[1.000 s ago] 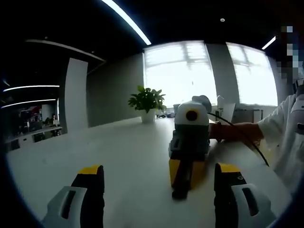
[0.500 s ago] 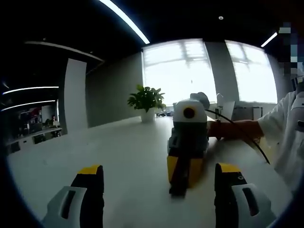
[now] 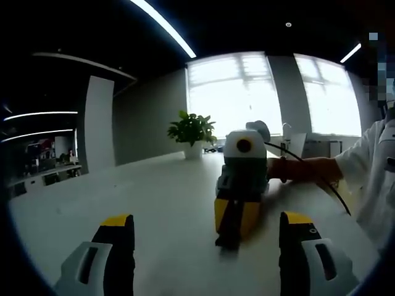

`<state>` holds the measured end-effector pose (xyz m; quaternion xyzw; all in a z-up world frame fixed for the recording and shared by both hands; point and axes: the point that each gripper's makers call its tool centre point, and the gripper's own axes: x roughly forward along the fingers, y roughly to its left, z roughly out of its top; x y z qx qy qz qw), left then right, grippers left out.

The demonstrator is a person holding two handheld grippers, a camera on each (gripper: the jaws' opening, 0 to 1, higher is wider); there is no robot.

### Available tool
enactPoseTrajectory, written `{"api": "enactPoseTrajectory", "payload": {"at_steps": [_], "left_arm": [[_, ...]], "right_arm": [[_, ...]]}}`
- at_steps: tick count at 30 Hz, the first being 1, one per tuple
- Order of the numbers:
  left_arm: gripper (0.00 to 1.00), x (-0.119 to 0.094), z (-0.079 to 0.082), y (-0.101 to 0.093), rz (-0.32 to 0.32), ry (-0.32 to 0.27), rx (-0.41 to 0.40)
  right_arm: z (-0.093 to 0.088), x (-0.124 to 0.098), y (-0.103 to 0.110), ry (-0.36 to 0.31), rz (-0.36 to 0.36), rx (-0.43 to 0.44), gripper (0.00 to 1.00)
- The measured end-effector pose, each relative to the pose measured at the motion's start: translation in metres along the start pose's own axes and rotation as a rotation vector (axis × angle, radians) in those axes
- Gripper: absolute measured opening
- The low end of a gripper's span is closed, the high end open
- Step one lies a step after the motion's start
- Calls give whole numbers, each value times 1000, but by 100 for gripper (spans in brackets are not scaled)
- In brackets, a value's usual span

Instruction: Snap the two parts of the plastic buckle together until the buckle closes and remains connected.

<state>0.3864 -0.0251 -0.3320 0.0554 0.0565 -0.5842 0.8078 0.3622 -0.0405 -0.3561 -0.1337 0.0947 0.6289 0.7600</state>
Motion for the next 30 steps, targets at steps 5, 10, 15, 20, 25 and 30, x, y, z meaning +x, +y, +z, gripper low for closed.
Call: {"api": "enactPoseTrajectory", "payload": {"at_steps": [5, 10, 15, 20, 25, 30], "left_arm": [[99, -1, 0, 1, 7, 2, -7], [99, -1, -3, 4, 24, 17, -11], [99, -3, -2, 6, 35, 16, -15], [99, -4, -4, -2, 41, 24, -10], [99, -5, -4, -1, 48, 27, -10], [99, -6, -3, -1, 60, 25, -12]], "right_arm": [[0, 0, -1, 0, -4, 1, 11], [5, -2, -2, -13, -8, 0, 11], [6, -2, -5, -13, -21, -2, 11], [7, -8, -12, -15, -32, 1, 11], [9, -12, -16, -14, -52, -3, 11], [10, -13, -20, -13, -63, -3, 11]]}}
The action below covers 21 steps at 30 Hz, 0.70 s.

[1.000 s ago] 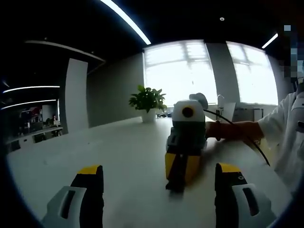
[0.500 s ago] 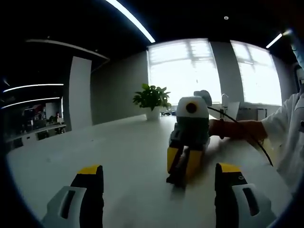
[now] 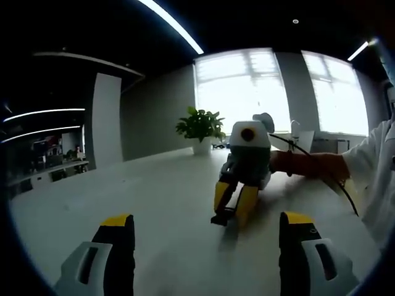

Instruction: Snap the two parts of the plastic buckle together until the buckle closes and remains connected.

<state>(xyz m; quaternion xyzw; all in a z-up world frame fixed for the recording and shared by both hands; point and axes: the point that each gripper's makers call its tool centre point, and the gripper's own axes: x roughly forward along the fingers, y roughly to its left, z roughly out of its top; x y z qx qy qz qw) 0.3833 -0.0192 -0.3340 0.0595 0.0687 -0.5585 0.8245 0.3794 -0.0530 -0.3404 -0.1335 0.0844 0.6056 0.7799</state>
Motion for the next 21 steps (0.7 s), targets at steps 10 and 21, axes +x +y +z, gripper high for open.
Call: {"api": "enactPoseTrajectory", "payload": {"at_steps": [10, 21], "left_arm": [[99, 0, 0, 3, 13, 3, 3], [99, -1, 0, 8, 28, 3, 7]], "right_arm": [[11, 8, -14, -9, -1, -4, 11], [8, 9, -29, -15, -50, 12, 11]]}}
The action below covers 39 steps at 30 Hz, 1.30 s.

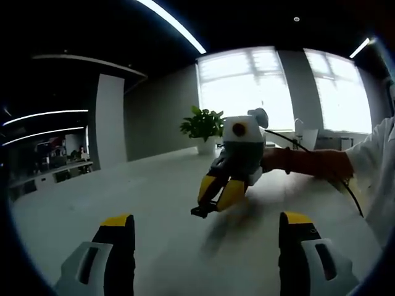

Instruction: Snap the two parts of the plastic buckle together until the buckle closes and remains connected.

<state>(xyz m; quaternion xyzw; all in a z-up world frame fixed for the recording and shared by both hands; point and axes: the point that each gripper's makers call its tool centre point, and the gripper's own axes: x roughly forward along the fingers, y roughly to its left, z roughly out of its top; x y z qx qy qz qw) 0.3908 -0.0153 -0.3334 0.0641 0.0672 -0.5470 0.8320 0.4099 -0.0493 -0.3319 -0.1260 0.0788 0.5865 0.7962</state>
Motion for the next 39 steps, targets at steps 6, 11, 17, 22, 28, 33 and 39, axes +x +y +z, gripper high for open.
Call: {"api": "enactPoseTrajectory", "payload": {"at_steps": [6, 11, 17, 22, 28, 33, 39], "left_arm": [[98, 0, 0, 4, 6, 2, 1], [99, 0, 0, 9, 26, 3, -9], [99, 0, 0, 14, 41, 4, -11], [99, -1, -1, 15, 43, 6, -13], [99, 0, -2, 16, 51, 4, -18], [99, -2, -2, 17, 69, 1, -15], [99, -1, -4, 21, 72, 8, -15]], "right_arm": [[-3, -2, -7, 7, -30, 5, 11], [4, -1, -14, -9, -72, -4, 11], [9, 3, -23, -3, -80, -18, 11], [8, 8, -28, 2, -94, -20, 11], [6, 8, -31, 6, -104, -23, 11], [7, 7, -35, 3, -118, -33, 11], [4, 8, -41, 7, -130, -24, 11]]}}
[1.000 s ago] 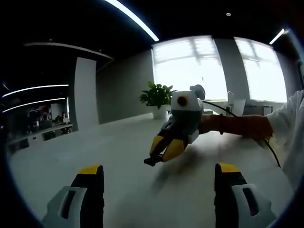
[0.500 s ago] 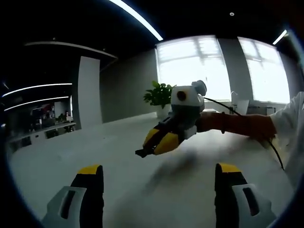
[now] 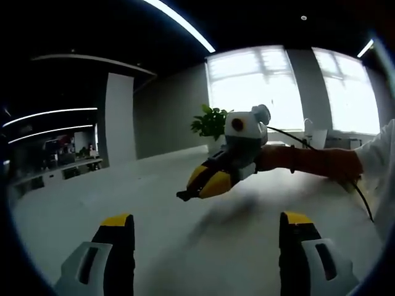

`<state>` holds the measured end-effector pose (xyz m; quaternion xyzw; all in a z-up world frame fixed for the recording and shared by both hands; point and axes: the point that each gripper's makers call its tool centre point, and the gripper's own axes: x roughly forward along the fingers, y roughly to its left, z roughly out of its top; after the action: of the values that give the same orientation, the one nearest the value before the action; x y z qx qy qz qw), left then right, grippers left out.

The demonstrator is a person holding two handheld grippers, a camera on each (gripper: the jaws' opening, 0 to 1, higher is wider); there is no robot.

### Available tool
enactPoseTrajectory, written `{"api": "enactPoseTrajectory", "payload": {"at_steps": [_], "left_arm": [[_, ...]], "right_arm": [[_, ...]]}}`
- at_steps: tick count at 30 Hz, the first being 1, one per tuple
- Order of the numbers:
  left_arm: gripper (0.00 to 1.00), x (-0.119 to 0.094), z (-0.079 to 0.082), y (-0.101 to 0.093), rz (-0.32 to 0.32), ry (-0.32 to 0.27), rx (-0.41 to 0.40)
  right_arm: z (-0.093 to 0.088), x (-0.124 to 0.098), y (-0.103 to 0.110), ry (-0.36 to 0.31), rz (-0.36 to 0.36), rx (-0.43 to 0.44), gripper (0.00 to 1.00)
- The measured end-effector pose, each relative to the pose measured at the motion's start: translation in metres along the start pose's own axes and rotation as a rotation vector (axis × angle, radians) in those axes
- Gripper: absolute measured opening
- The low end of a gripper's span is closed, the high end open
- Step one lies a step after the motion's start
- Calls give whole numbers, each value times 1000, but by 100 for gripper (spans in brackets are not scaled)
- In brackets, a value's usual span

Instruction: Snap the two parts of the plastic buckle together until the buckle closes and remains connected.

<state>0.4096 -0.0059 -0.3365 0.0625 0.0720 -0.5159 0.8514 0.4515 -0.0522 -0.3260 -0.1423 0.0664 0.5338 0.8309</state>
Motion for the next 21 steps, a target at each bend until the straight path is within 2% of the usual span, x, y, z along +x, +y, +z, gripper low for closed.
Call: {"api": "enactPoseTrajectory", "payload": {"at_steps": [14, 21], "left_arm": [[98, 1, 1, 7, 9, 0, -1], [98, 1, 1, 6, 8, 2, 10]], "right_arm": [[8, 10, -10, -27, -12, 15, 11], [3, 12, -22, -21, -40, 42, 11]]}}
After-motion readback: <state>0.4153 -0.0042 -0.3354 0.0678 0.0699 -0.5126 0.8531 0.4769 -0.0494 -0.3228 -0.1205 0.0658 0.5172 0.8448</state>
